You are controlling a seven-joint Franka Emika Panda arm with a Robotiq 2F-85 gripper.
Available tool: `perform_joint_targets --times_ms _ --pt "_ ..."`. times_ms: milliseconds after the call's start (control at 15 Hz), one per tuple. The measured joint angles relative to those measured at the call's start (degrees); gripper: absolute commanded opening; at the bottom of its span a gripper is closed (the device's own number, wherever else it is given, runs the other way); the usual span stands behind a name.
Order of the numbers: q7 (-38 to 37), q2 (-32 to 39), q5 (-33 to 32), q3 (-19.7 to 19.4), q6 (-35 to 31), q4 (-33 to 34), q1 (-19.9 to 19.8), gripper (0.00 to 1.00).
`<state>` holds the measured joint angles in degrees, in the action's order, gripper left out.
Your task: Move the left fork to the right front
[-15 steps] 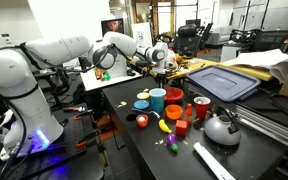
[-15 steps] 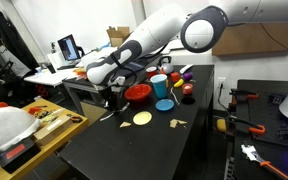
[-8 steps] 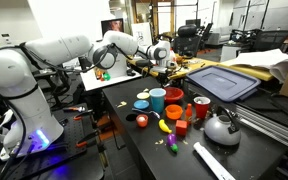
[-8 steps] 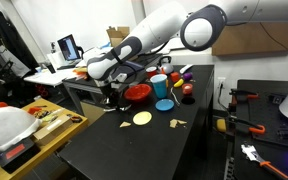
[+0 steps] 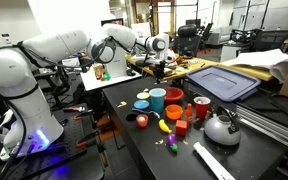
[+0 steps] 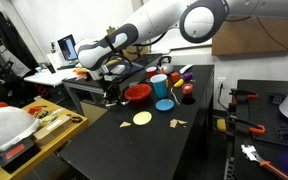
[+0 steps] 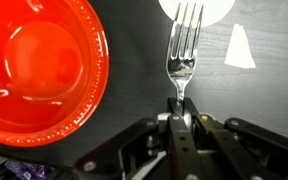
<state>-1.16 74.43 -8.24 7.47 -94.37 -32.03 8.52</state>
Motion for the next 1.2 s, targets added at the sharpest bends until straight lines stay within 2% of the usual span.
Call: perform_joint_targets --times_ms 667,1200 --pt "-13.0 -2.0 -0.4 -1.2 10.7 -1.4 1.1 0.02" --pt "-18.7 -6.2 -0.2 -0.7 11.1 -10.1 1.1 0.02"
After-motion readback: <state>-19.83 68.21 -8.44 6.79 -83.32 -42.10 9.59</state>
